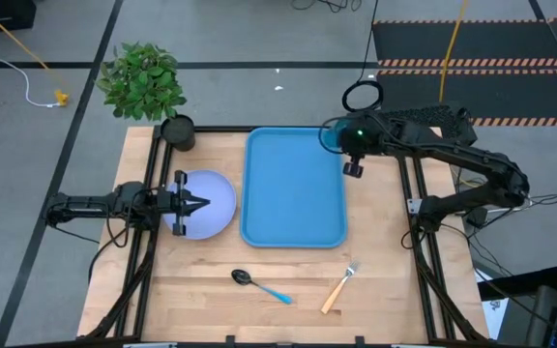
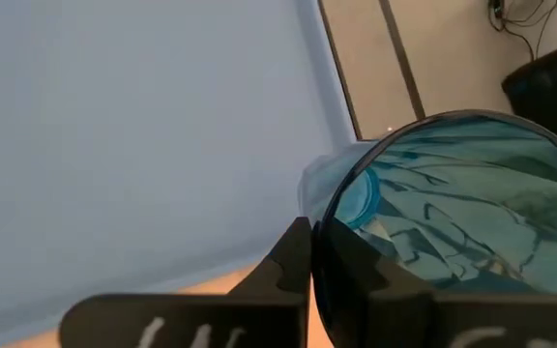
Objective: Pick and place plate/cup/fork/spoon on tray
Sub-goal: Put the blue glass on the blue serving tray
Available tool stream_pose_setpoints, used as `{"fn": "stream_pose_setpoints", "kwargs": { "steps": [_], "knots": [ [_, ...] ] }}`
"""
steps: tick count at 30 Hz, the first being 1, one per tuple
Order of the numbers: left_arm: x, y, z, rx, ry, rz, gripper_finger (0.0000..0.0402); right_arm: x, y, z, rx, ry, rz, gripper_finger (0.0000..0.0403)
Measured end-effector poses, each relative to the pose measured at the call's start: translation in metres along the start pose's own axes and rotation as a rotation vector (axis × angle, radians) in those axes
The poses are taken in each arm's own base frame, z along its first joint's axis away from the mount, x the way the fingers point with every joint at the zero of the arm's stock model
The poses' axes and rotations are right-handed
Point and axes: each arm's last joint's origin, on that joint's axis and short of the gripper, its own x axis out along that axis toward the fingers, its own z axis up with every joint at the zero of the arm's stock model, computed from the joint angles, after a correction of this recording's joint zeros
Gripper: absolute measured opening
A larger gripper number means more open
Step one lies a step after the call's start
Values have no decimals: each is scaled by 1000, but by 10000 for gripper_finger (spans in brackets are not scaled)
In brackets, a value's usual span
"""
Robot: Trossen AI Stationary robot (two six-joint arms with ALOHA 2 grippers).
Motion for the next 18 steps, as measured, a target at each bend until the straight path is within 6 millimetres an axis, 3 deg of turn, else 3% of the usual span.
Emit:
{"fn": "stream_pose_setpoints", "kwargs": {
  "steps": [10, 18],
  "knots": [
    [0, 0, 0, -1, 0, 0, 21, 43, -2, 28, -90, 93, 35, 1],
    [0, 0, 0, -4, 1, 1, 21, 70, -21, 30, -70, 134, 74, 1]
  ]
}}
